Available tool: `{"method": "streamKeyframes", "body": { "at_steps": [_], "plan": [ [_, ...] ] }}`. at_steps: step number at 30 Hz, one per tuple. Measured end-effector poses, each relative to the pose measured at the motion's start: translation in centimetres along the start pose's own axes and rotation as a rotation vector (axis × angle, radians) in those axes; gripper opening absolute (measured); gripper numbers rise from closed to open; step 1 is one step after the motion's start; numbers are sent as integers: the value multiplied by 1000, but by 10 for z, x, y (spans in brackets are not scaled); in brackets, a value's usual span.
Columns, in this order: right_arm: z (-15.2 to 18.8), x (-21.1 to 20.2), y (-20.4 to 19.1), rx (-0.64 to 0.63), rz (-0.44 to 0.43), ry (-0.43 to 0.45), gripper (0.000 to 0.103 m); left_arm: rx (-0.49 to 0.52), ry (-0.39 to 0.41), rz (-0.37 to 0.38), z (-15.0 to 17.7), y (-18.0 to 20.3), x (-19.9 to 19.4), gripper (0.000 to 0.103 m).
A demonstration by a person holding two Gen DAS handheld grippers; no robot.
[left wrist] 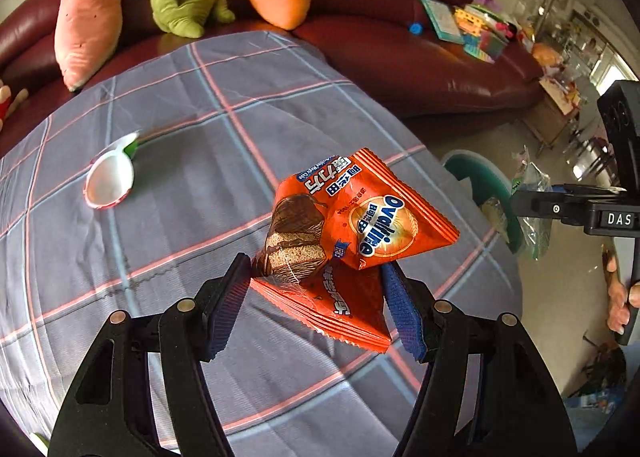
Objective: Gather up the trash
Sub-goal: 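Carry the Ovaltine bag and clear packet over the teal bin and open both grippers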
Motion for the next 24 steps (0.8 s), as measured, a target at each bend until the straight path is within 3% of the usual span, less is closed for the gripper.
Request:
{"method": "streamKeyframes", "body": {
  "at_steps": [14, 24],
  "plan": [
    [45, -58, 121, 226, 57, 108, 52, 148, -51, 42, -16, 110, 39, 67],
    [58, -64, 167, 308, 59, 117, 52, 200, -91, 72, -26, 163, 68, 67]
  ]
}}
Point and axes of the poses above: each gripper's, at about its wrist camera, not at the fingertips, and x roughly the way its jaws point, y to its right, z to its underside, the point moved 4 cm from there along x, roughly the way its jaws point, and after that the axes turned 10 degrees about -x, right-handed, at the moved point
